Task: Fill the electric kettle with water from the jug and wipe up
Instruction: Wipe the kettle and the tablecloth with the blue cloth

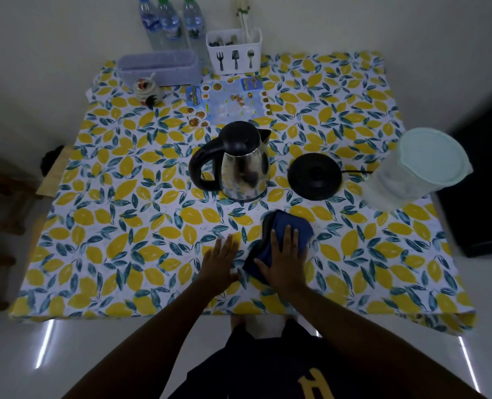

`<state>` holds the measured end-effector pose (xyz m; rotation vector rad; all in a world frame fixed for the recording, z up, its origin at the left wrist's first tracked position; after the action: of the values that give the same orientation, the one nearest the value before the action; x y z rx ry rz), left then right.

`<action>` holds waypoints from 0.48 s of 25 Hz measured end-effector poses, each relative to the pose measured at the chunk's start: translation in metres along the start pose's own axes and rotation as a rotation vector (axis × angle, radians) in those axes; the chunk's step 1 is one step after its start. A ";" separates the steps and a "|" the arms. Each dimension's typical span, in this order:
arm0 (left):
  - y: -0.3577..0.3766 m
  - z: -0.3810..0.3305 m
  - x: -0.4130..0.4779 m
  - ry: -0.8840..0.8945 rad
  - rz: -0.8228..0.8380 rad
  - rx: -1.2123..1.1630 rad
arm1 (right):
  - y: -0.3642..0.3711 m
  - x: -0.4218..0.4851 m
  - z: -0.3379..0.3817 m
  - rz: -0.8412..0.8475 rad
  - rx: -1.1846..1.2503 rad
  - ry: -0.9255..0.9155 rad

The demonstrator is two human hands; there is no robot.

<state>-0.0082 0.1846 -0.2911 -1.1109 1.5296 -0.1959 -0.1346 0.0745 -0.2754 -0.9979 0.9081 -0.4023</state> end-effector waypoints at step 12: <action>0.003 0.003 0.001 -0.011 0.008 0.001 | 0.019 -0.028 -0.008 0.029 -0.218 -0.339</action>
<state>-0.0067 0.1869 -0.2944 -1.1036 1.5235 -0.1851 -0.1594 0.0988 -0.2805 -1.2080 0.6658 -0.1037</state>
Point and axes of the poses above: each hand's wrist, its own x-axis towards the middle knuckle, its own y-axis out of the palm, z = x × y, the point moved 10 cm from there along x, towards the middle knuckle, and after that the axes turned 11 degrees about z, right-handed, at the moved point
